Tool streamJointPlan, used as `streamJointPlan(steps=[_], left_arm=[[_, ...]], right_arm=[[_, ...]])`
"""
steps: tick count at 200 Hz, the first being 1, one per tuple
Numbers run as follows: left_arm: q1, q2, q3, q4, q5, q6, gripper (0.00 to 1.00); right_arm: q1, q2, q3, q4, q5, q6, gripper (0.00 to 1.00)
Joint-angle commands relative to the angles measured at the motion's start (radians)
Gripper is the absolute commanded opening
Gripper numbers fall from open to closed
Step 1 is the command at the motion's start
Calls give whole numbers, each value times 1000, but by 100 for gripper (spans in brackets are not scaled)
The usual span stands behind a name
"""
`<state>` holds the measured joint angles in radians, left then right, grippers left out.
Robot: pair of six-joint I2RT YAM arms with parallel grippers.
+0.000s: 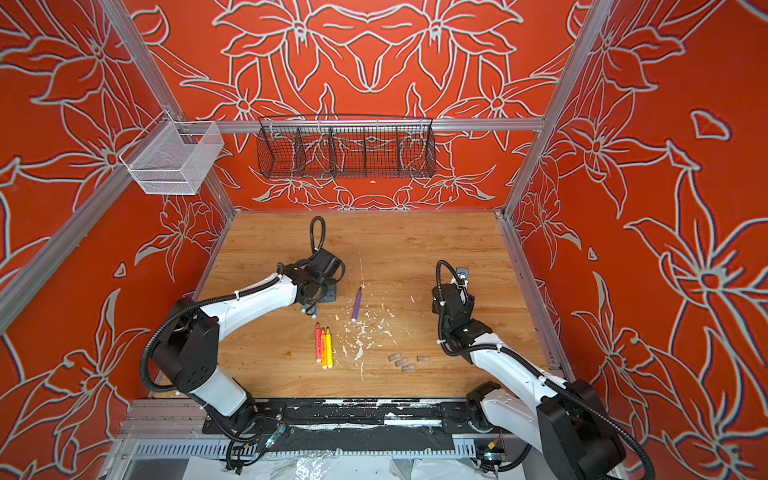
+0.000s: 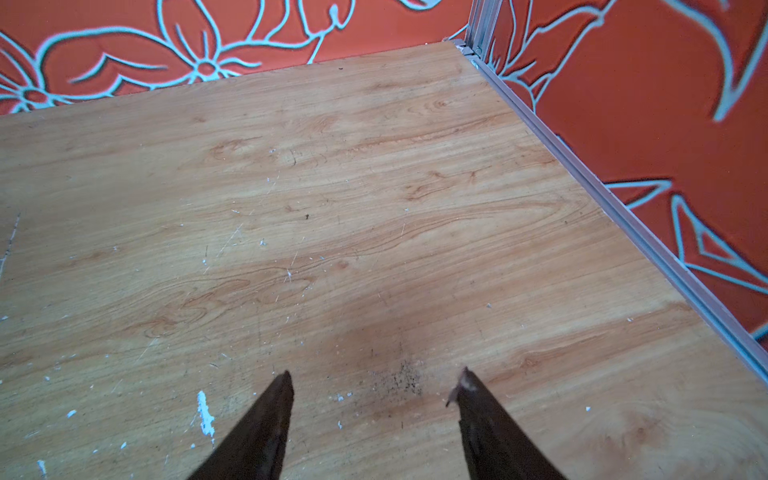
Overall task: Insert the pens into the pen caps
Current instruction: 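Move the left gripper over the purple marker and close on its end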
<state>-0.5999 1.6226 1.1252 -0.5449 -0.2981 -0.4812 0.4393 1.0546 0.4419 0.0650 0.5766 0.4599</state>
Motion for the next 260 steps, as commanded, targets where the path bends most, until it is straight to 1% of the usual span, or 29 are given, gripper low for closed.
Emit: streamJointPlan(steps=[1,21,57,72,99,114,148,180,207,229,260], left_arm=[[-51,5,-3,57,33,79,26],[-78,48,27,62,109,117,26],[-115,165,136,-45,102,110,26],[-117,217,177,-84,119,111,26],[-128,279,214,-100,156,130,26],[-130,310,240,-126,157,129,27],[-132,390,303,-202,112,115,28],[-131,450,347,-240,134,114,28],[-131,465,358,-250,127,104,28],[-130,474,364,-261,115,99,23],[-130,494,382,-277,115,94,11]], right_arm=[[-2,6,17,7,-1,2,64],[-2,9,18,7,-1,2,64],[-3,16,21,6,-3,1,64],[-2,16,21,6,-3,0,63],[-2,16,23,6,-4,0,63],[-3,16,23,4,-5,0,63],[-3,16,21,4,-6,0,63],[-3,16,21,4,-8,0,63],[-3,15,21,4,-8,0,63],[-2,16,23,4,-9,1,63],[-3,18,22,4,-10,0,63]])
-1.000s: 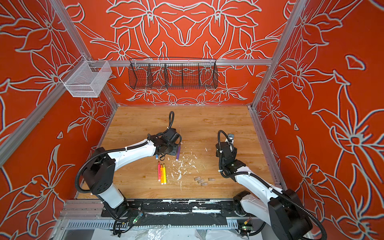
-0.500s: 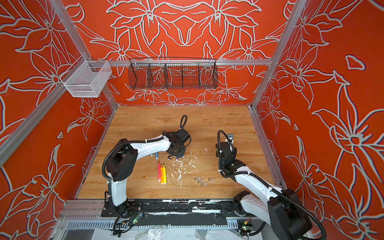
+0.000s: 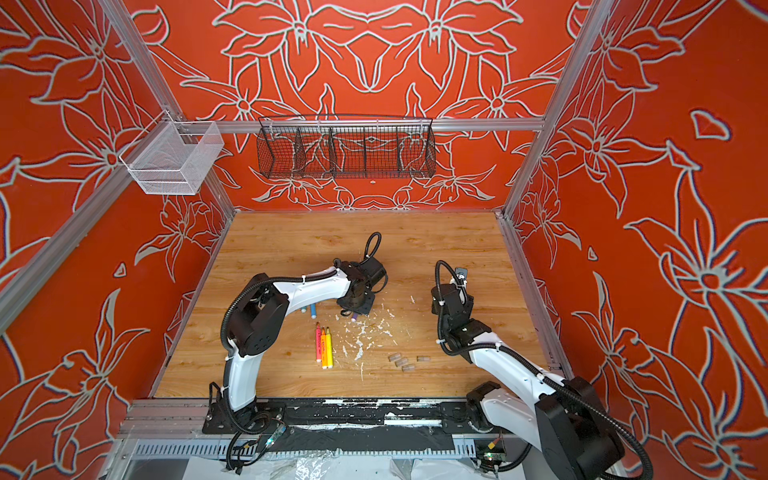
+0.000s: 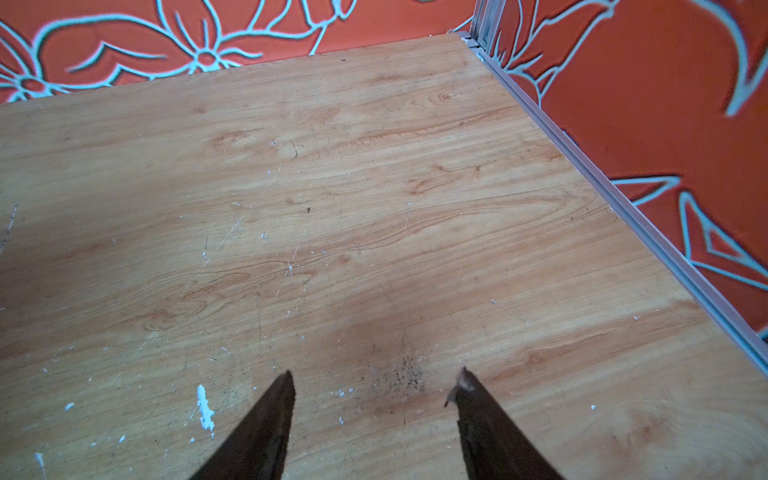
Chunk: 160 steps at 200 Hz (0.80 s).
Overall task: Insert the pens into the pen caps
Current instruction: 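Move the left gripper over the purple marker and close on its end, then lift the purple marker upright with the left gripper while the right gripper approaches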
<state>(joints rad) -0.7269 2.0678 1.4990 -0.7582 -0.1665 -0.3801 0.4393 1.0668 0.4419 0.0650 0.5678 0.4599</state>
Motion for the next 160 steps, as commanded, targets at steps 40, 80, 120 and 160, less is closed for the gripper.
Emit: streamJointPlan(steps=[40,80,120,160], left_arm=[[-3,25,-6,-41,20,-1,2],[-5,-138,-136,111,65,45,1],[-5,-329,-287,275,104,74,0],[-5,-488,-408,407,150,95,0]], right_arm=[[-3,5,23,3,1,0,63],[-2,-3,20,2,7,1,63],[-4,2,28,-6,24,14,65],[-3,-72,136,-248,-65,197,63]])
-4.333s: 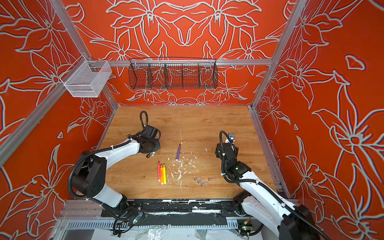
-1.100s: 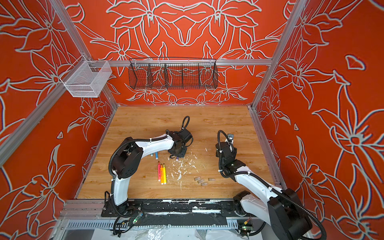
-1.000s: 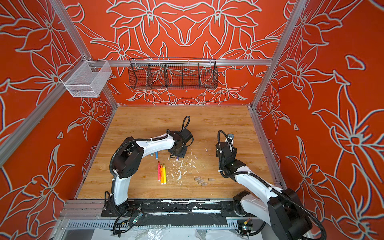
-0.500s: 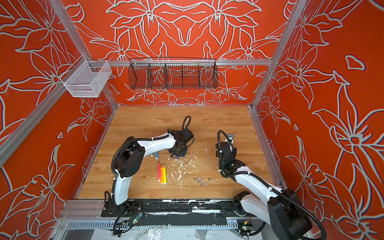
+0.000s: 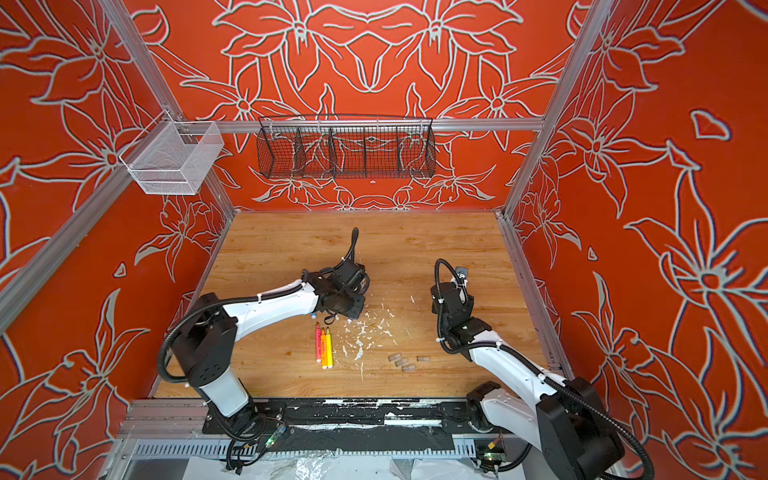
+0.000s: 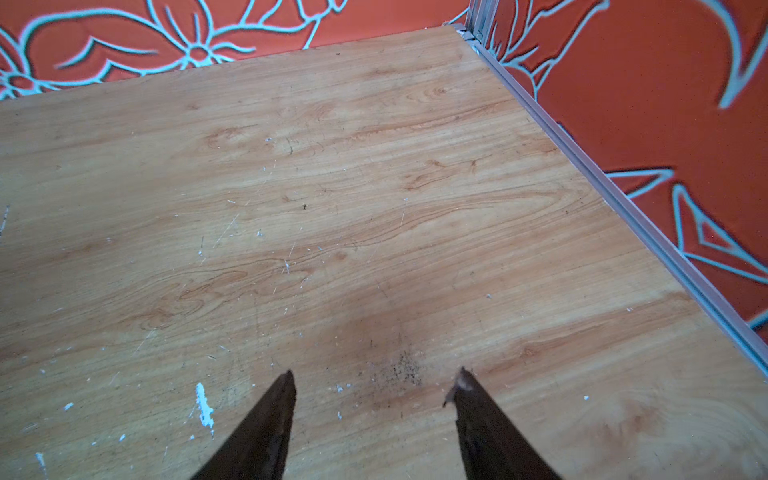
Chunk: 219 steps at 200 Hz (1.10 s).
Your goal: Insert the pens into the pen caps
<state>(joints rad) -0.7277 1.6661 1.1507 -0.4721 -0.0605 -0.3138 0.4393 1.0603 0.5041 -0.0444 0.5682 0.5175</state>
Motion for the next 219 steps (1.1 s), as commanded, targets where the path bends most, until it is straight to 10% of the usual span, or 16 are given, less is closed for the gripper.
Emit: streamJointPlan(steps=[1,63,219], left_arm=[[-4,-91,-62,124,46,29,0],[-4,-357,-293,345,47,57,0],[-4,-553,-414,455,134,110,0]], right_arm=[[-3,-70,74,-135,-76,142,63],[55,-101,-49,316,-487,469,67],[413,107,61,652,-555,478,77]])
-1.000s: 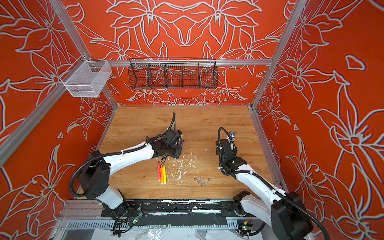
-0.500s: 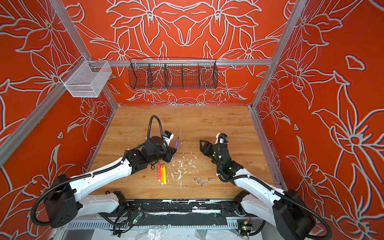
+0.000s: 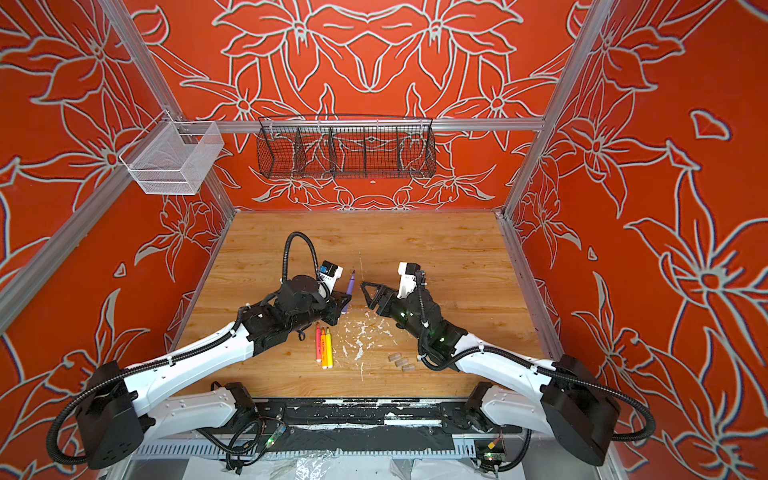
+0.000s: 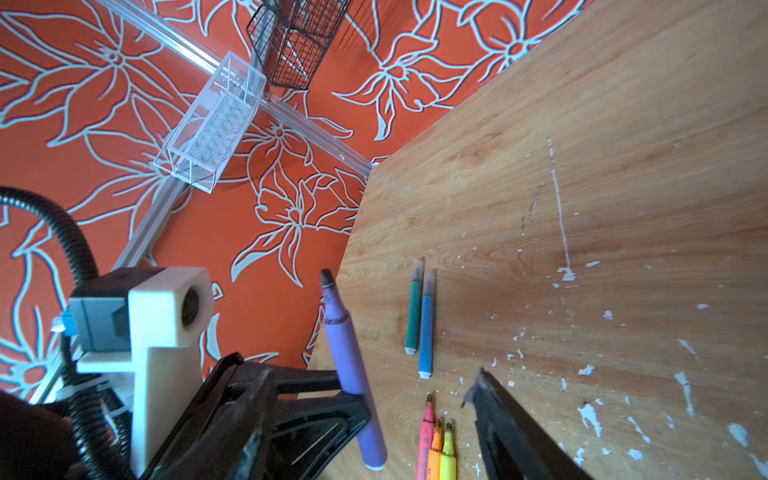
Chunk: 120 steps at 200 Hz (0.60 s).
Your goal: Insert the pens into the pen caps
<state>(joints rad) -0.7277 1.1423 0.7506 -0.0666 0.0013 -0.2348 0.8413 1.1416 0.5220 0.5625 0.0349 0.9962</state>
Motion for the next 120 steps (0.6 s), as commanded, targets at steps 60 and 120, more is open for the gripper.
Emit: streamJointPlan(steps=[60,120], left_arm=[[-4,-56,-34,76,133,47,0],[-4,-58,-34,79,151,50,0]], right_arm=[[22,110,106,55,-77,13,62],[39,165,145,66,-109,31,43]])
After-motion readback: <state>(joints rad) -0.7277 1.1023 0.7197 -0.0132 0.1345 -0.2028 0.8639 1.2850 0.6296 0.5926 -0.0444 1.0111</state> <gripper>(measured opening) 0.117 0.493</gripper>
